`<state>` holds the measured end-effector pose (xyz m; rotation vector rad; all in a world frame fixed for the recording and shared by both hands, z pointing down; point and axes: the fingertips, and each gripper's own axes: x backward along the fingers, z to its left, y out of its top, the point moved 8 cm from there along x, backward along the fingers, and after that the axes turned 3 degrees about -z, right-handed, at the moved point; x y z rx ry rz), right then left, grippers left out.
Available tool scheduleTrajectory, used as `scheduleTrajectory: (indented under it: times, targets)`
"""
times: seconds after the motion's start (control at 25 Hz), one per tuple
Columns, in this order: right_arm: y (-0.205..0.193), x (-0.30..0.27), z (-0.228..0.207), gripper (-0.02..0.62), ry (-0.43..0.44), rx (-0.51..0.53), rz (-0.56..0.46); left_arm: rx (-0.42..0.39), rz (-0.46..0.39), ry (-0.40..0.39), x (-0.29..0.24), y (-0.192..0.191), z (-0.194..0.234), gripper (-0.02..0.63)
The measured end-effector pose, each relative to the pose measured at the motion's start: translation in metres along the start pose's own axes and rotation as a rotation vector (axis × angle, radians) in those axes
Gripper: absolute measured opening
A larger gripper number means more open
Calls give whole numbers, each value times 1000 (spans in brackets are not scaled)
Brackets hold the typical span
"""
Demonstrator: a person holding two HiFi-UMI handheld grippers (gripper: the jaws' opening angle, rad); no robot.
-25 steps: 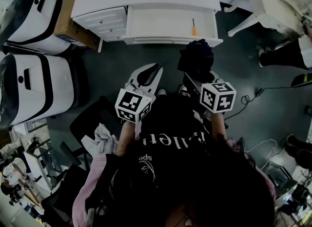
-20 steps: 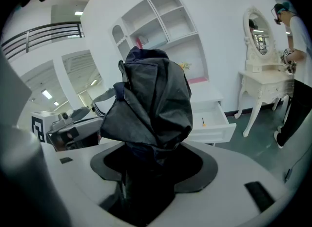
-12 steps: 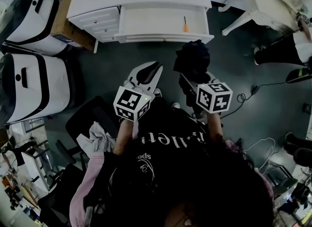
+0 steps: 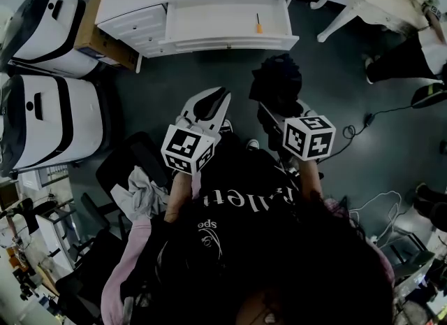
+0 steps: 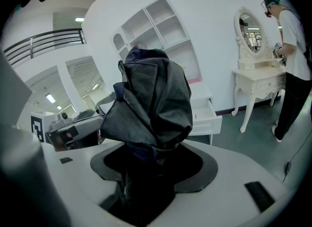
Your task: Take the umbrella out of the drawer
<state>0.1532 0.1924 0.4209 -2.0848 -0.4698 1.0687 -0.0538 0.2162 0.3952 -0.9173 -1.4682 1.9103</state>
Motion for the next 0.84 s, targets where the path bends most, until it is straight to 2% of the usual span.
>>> scheduleTrajectory:
  times: [0.48,0.84]
  targets:
    - [-31,39,-7,276,8,-6,-8,-20,2,-4,12,-11,-47,40]
    - [-42,53,-4,275,23,3,-14,-25,-1,5,22,-15,-66,40]
